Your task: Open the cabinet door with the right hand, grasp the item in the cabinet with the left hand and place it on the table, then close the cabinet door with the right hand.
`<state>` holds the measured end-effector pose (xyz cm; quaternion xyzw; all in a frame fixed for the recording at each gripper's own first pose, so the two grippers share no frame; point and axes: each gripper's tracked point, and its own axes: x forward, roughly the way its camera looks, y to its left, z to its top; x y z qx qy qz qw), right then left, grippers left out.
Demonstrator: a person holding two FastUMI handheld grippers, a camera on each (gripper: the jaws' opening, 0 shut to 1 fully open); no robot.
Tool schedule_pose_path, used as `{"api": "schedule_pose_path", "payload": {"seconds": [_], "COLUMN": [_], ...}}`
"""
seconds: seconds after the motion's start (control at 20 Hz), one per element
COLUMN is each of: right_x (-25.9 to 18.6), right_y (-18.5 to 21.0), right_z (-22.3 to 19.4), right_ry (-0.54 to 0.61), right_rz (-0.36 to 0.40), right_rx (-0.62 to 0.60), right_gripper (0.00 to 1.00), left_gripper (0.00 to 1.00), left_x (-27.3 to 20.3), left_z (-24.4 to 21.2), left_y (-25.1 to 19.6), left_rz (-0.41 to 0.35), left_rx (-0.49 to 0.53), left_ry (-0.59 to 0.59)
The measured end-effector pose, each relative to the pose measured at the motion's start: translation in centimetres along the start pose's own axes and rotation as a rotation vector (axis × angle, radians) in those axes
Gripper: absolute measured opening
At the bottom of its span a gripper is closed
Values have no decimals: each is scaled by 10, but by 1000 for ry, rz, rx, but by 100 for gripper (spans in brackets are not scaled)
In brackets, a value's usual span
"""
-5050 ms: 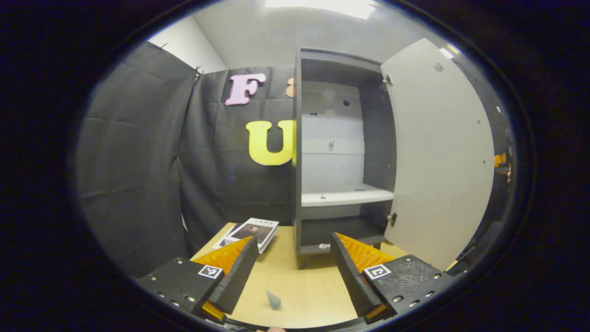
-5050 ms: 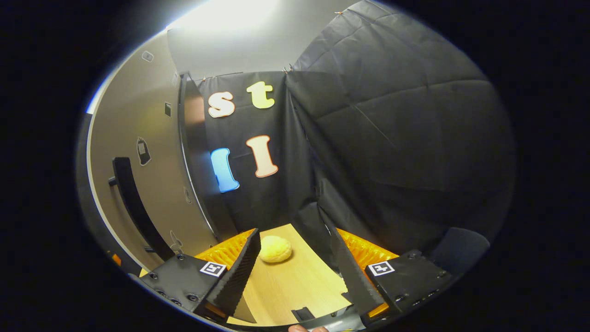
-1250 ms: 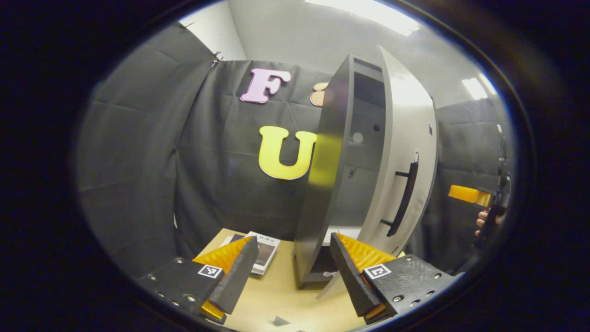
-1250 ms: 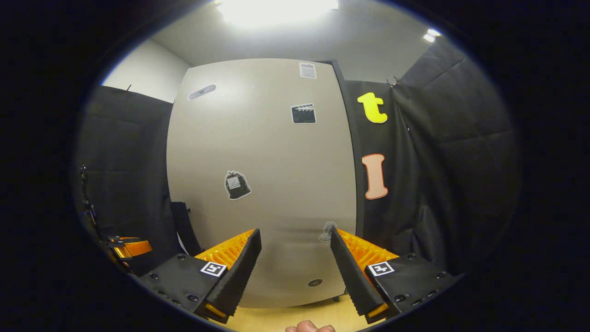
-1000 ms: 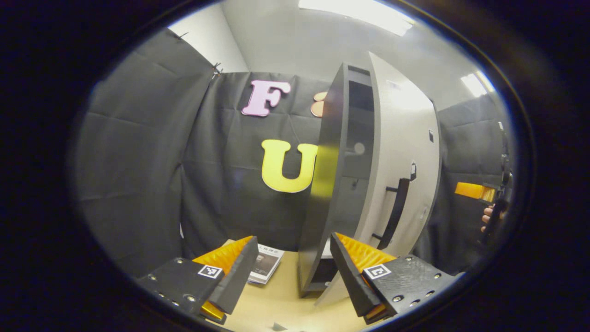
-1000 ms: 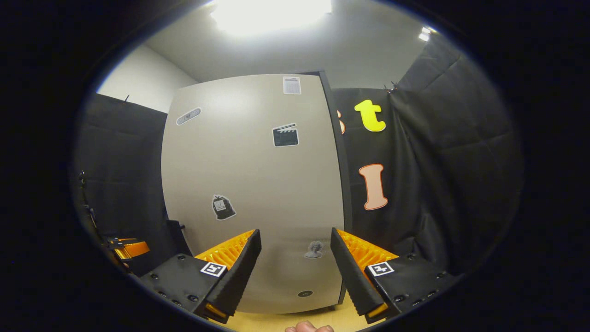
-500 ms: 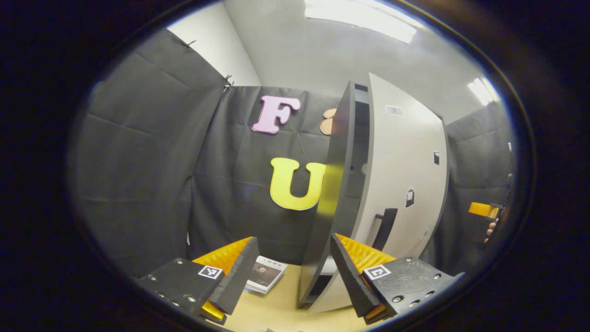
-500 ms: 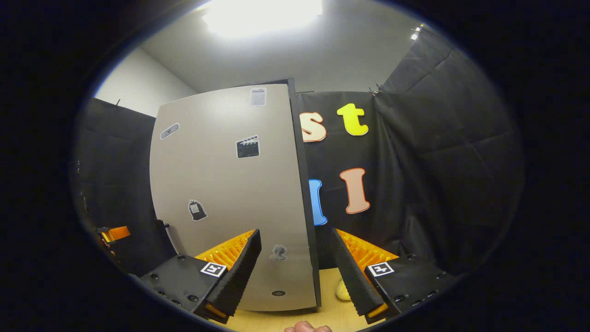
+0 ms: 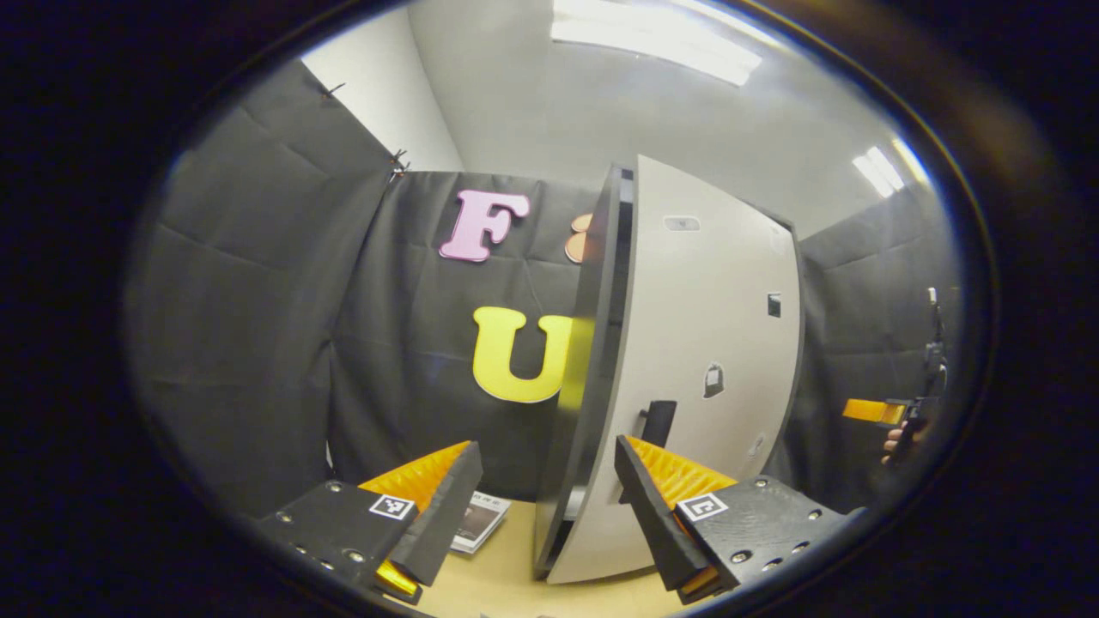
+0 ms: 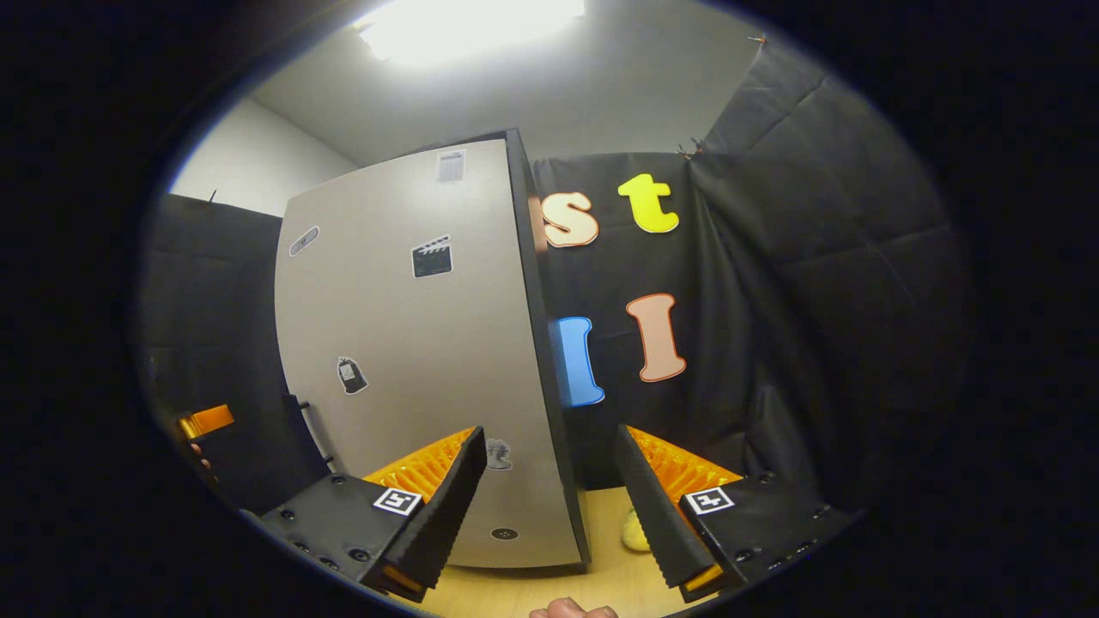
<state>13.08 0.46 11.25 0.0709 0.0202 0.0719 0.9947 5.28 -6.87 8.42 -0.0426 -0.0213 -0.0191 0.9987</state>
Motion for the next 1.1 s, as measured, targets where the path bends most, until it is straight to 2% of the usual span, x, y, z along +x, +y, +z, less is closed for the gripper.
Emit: {"api": "schedule_pose_path", "payload": {"seconds": [0.05,0.1,0.2,0.25,0.3,0.35,0.5,0.65,0.8,0.85,0.95,1.0,1.05,1.1], "right_x": [-2,-4,-6,-8,-7,-7,-1,2,-1,-3,-5,-4,-3,-2], "right_y": [-3,-7,-18,-19,-22,-26,-37,-49,-49,-49,-48,-44,-39,-33], "right_z": [1,1,5,8,9,6,-7,-17,-30,-29,-29,-29,-30,-30], "right_ry": [-1,-2,-6,-11,-15,-2,47,54,100,102,103,107,112,121], "right_rz": [6,11,16,32,48,62,106,123,151,155,152,153,149,150], "right_rx": [1,2,18,33,43,40,-14,-58,-53,-46,-36,-34,-34,-32], "right_gripper": [92,95,95,95,92,95,95,95,95,92,92,95,92,92], "left_gripper": [95,94,95,92,92,93,92,98,92,95,92,92,95,93], "left_x": [0,2,5,6,6,6,-5,-17,-28,-32,-36,-37,-37,-37], "left_z": [0,-1,-3,-6,-9,-12,-27,-33,-34,-32,-34,-34,-33,-34], "left_y": [-9,-19,-36,-46,-55,-63,-82,-90,-104,-104,-101,-100,-99,-99], "left_rz": [-11,-24,-39,-44,-46,-42,-3,66,67,75,87,85,76,60], "left_rx": [-1,0,12,14,13,4,-22,-1,-45,-44,-27,-19,-19,-29], "left_ry": [-7,-9,-13,-8,-4,0,13,3,-7,-11,0,4,8,16]}}
